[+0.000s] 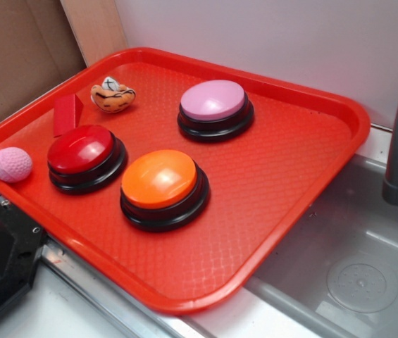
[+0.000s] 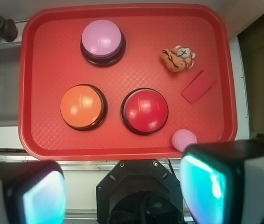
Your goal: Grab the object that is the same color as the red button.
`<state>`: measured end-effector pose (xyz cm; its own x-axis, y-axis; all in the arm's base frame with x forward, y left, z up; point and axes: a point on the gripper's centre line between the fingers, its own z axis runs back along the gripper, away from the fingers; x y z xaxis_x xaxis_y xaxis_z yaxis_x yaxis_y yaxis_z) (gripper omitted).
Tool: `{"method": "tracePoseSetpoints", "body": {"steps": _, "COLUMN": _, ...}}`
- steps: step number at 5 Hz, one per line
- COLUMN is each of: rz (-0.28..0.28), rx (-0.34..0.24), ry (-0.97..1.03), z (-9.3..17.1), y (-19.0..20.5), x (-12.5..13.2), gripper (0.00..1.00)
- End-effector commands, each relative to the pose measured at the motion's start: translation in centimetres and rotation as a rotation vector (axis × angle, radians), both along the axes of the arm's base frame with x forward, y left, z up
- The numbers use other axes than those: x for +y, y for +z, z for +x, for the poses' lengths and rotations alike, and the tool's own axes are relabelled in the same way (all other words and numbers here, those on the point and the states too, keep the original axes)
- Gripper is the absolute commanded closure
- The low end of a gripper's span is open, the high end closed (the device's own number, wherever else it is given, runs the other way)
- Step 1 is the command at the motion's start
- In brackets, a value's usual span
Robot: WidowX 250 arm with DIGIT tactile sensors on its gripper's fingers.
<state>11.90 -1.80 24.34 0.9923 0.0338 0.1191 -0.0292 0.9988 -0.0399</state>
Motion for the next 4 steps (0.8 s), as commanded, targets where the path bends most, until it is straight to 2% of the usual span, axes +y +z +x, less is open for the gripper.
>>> {"method": "tracePoseSetpoints", "body": {"steps": 1, "rz": 0.0, "rx": 0.0, "ry": 0.0, "z": 0.0, "y": 0.0, "x": 0.0, "gripper": 0.0}}
{"method": "tracePoseSetpoints", "body": {"steps": 2, "rz": -0.017, "rx": -0.07, "ry": 0.126, "z": 1.3, "y": -1.8, "x": 1.5, "gripper": 0.0}}
{"method": "tracePoseSetpoints", "body": {"steps": 4, "rz": 0.004, "rx": -0.142, "ry": 0.471, "z": 4.2, "y": -7.1, "x": 7.6, "gripper": 0.0}}
